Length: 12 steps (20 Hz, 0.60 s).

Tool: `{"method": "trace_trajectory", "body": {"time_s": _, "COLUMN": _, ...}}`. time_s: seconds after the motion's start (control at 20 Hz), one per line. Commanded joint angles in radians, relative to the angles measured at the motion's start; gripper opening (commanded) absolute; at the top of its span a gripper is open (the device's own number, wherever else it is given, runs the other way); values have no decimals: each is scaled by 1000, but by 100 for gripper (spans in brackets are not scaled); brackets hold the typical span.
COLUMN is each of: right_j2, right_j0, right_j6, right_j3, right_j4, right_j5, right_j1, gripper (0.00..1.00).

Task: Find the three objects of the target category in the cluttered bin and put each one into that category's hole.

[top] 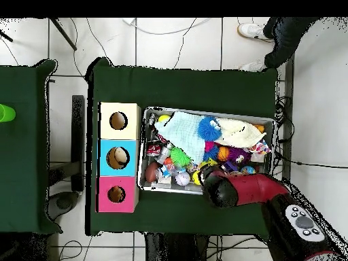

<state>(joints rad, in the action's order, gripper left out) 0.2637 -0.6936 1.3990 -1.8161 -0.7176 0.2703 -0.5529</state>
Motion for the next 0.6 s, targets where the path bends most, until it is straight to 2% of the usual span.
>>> {"method": "trace_trajectory", "body": {"time_s": 0.05, "right_j2": -97, "right_j0": 86, "right_j6": 286, "right_j3": 93, "right_j4": 89, "right_j5": -28, "right_j1": 62, "gripper": 100}}
{"method": "trace_trajectory", "body": {"time_s": 0.6, "right_j2": -152, "right_j0": 196, "right_j6": 322, "right_j3": 99, "right_j4": 267, "right_j5": 69, "right_j1": -8, "gripper": 100}}
